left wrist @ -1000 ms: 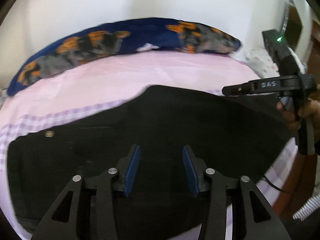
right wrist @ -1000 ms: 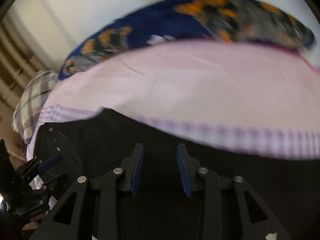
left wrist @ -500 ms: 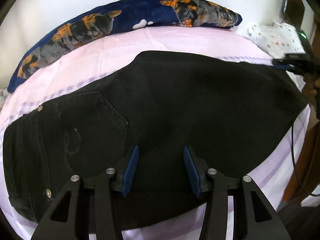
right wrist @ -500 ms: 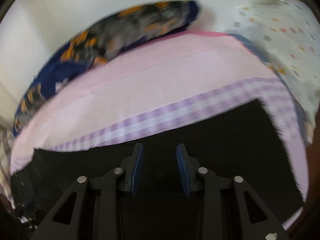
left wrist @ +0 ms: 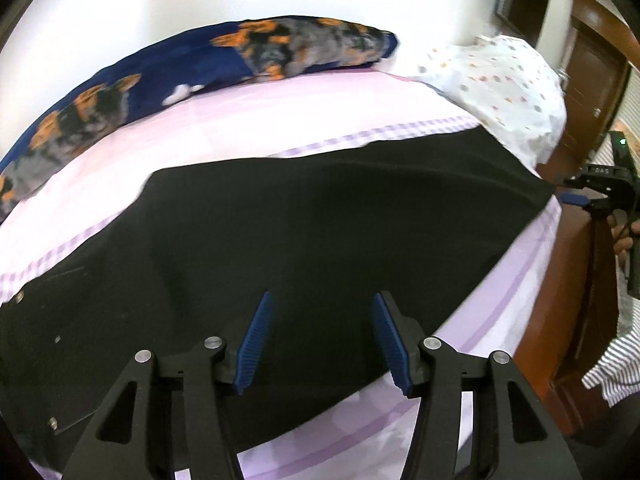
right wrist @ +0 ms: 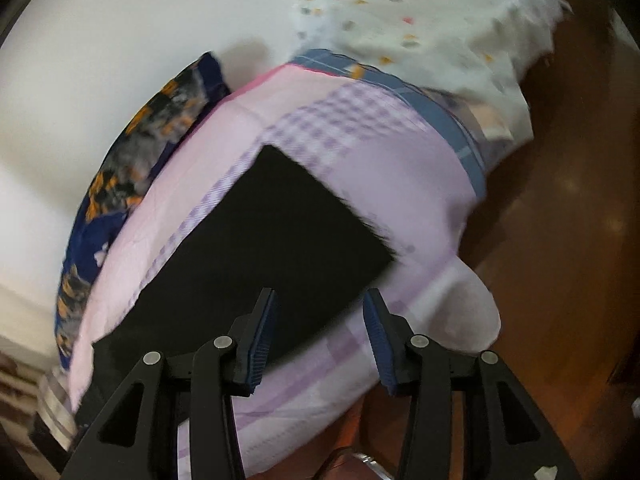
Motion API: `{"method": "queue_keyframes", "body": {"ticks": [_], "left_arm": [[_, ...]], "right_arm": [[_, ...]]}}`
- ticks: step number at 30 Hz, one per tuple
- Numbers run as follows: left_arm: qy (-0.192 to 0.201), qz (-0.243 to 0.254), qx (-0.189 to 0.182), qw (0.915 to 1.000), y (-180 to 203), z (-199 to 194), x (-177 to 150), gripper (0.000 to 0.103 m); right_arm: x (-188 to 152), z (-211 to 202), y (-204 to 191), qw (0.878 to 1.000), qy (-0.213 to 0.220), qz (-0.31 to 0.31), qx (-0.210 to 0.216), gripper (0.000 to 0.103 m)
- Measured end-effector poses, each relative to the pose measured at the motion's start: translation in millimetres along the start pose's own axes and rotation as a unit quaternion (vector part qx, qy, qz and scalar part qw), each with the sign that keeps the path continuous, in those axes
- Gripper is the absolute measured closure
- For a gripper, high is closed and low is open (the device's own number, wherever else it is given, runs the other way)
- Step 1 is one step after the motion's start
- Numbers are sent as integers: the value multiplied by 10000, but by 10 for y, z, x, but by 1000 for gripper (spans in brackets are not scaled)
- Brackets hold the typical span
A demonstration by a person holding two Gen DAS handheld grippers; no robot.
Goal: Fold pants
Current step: 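Grasp the folded jeans corner with the right tool and lift it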
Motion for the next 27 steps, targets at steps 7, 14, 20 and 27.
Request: {"method": "queue_keyframes", "body": {"ticks": [7,14,20,27], "left_arm": [[-299,326,-184,9989,272,133,-23,48],[-636,18,-183,9978,160,260,-157,48],[-573,-137,-225,9980,100,278,-142,48],[-507,-566,-420,9962,-70,151,-73,48]], "right_arm": [[15,202,175,9994,-114,261,209,60],[244,284,182,9990,183,258,300,76],[318,329,137,9972,103,487,555,93],[385,17,-695,9916,225,-47,1270,94]]}}
Point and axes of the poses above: each gripper's, at about its wrist camera, not at the fingertips, and z roughly the way its jaws point, y to its right, x to its top, the point moved 10 cm from there along z, roughly the way its jaws point, and after that the axes turned 9 degrees about -y, right-handed, at the moved point
